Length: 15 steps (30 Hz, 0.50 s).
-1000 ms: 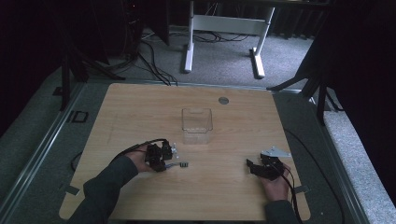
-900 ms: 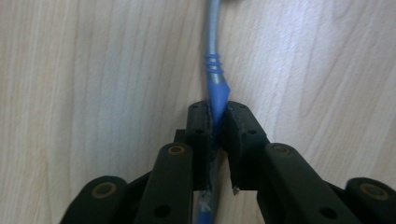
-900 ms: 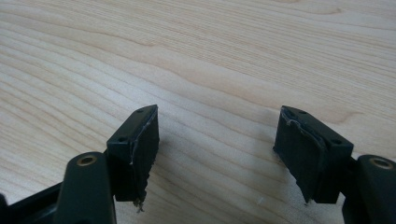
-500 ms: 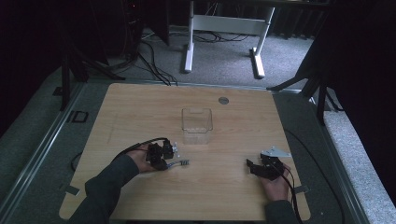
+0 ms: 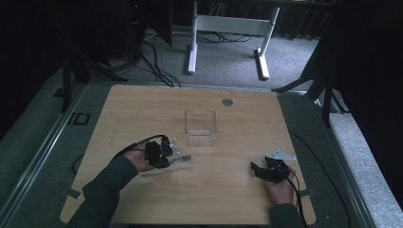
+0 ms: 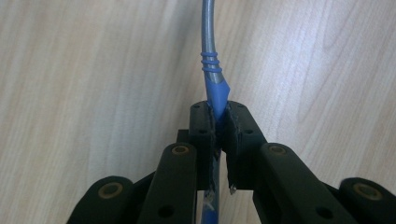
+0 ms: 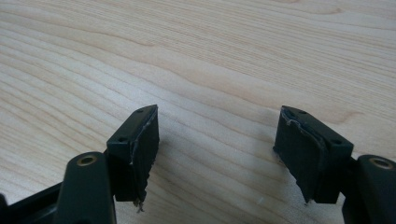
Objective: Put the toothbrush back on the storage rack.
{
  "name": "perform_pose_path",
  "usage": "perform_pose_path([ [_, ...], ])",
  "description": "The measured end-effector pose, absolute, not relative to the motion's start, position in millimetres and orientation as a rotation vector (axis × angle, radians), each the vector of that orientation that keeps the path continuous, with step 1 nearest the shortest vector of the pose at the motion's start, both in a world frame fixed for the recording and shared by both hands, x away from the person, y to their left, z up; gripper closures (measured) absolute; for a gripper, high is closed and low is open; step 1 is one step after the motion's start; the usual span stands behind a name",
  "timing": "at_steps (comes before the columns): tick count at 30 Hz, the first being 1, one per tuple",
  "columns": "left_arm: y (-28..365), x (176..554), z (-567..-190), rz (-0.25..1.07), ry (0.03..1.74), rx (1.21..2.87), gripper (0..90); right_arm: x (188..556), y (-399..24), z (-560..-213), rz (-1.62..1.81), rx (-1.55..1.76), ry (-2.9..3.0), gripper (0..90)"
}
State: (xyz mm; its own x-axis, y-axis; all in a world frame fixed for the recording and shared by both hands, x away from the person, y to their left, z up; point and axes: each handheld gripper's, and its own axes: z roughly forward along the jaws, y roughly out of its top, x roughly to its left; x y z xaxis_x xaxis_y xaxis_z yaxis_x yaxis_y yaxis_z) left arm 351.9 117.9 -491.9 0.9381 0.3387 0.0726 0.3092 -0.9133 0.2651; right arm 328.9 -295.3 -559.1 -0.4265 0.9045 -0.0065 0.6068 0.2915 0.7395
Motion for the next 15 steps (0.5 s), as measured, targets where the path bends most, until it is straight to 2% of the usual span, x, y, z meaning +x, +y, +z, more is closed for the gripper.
perform_pose_path([
  [15,120.0,354.0,-477.8,0.256,0.501,2.786,82.1,328.9,-295.2,-559.1,0.941,1.353,2.139,30.2],
])
